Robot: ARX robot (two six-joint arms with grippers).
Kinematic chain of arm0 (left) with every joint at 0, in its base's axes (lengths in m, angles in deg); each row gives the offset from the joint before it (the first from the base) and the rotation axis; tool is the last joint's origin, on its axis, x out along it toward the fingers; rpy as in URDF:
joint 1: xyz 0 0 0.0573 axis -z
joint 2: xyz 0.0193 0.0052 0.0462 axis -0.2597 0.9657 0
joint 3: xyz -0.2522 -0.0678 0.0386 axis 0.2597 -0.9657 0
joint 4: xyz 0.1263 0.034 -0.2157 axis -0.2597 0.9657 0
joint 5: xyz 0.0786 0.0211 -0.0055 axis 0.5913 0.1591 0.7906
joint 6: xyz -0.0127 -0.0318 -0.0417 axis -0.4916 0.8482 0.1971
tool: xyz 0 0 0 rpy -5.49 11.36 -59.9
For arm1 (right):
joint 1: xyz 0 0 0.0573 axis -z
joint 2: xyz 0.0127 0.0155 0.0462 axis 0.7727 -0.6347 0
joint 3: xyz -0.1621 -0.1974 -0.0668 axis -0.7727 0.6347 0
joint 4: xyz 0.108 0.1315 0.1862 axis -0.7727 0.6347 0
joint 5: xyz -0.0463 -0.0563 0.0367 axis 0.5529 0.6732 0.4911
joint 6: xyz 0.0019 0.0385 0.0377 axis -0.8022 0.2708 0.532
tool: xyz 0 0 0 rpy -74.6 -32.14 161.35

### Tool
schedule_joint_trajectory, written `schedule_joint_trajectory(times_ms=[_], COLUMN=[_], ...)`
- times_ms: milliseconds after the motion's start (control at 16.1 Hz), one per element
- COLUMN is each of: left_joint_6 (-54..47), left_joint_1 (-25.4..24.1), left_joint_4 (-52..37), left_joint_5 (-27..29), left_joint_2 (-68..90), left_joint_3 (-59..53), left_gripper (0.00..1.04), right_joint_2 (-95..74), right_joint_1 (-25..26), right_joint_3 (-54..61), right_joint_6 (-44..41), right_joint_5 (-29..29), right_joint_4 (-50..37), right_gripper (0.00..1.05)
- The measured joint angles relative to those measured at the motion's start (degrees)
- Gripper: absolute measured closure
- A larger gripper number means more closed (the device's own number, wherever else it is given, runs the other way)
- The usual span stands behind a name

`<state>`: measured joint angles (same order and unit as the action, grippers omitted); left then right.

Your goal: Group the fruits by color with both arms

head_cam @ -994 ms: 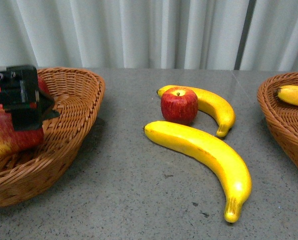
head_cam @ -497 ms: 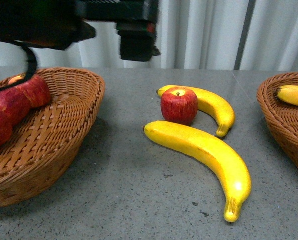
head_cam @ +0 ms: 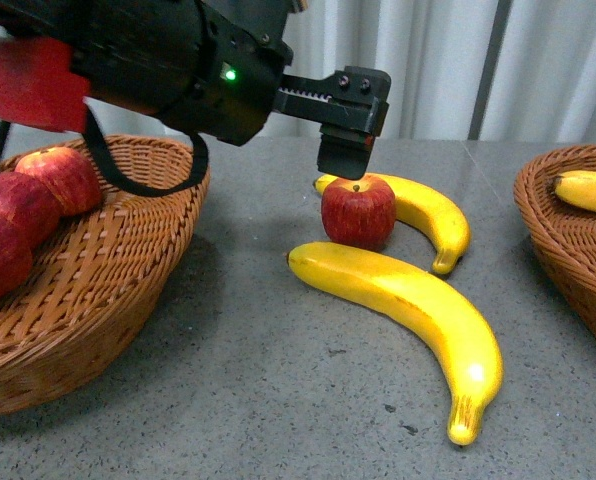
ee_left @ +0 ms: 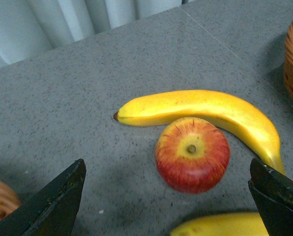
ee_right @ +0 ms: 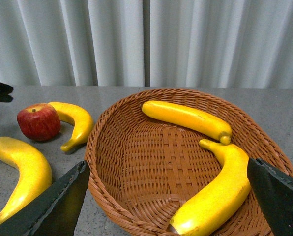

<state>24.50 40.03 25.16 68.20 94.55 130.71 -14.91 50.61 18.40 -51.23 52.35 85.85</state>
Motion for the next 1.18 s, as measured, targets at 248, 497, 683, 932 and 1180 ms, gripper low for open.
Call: schedule_joint_trajectory(times_ms=[248,497,683,932,1180], left_joint_6=[-5.6,-5.3,-4.7,-4.7,-2.9], left_joint_1=[0.7,0.0,0.0,0.1,-0.9], left_joint_4=[0.2,-1.0,-1.6,-2.0,-5.3], left_joint_5=[-6.8,-8.4,-9.6,-8.9,-3.9], left_joint_2=[15.5,19.3,20.5,20.1,9.5], left_joint_3=[9.7,12.0,12.5,12.4,6.7], left_gripper=[0.07,0.07,0.12,0.36,0.37], right_joint_2=[0.0,0.0,0.0,0.0,0.0], right_joint_1=[0.0,0.0,0.0,0.0,0.0], right_joint_3=[0.0,0.0,0.0,0.0,0.0], right_joint_6=[0.0,0.0,0.0,0.0,0.0], right_joint_5=[0.0,0.0,0.0,0.0,0.0], right_joint_4=[0.0,0.0,0.0,0.0,0.0], right_gripper=[0.07,0.07,0.07,0.07,0.07])
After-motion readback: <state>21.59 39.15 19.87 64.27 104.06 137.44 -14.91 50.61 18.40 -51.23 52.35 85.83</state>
